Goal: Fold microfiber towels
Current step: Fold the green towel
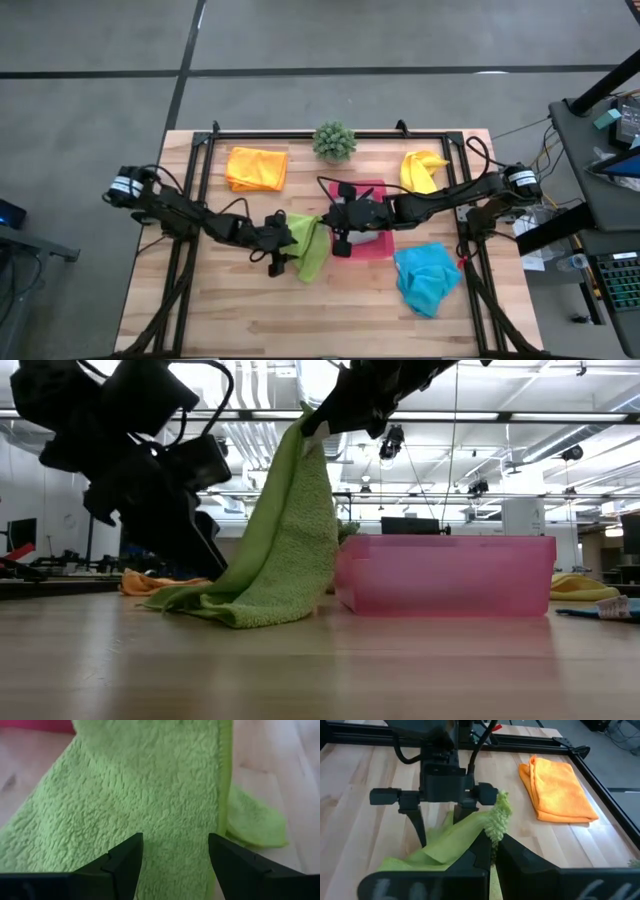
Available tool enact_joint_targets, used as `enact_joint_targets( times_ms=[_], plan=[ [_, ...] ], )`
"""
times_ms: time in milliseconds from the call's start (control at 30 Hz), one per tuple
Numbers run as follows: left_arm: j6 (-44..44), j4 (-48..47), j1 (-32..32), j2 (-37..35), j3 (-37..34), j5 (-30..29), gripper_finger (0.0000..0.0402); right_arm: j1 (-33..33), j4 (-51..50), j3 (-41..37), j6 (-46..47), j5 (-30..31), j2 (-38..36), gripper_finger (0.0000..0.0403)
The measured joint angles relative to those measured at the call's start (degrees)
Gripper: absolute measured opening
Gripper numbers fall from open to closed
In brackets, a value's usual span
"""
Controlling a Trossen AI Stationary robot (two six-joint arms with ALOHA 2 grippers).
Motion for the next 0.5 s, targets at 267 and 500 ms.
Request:
enact_joint_targets(
  times_ms=[267, 500],
  plan=[
    [-1.2, 0.6, -0.2, -0.8, -0.1, 0.6, 0.0210, 0.0, 0.3, -0.1, 0.1, 0.0, 0.0, 0.0009],
    [0.3, -3.3, -0.5, -5.6, 0.0, 2.2, 0.0210, 0.0, 0.7, -0.1, 2.2, 1.5, 0.0, 0.0009]
  ],
)
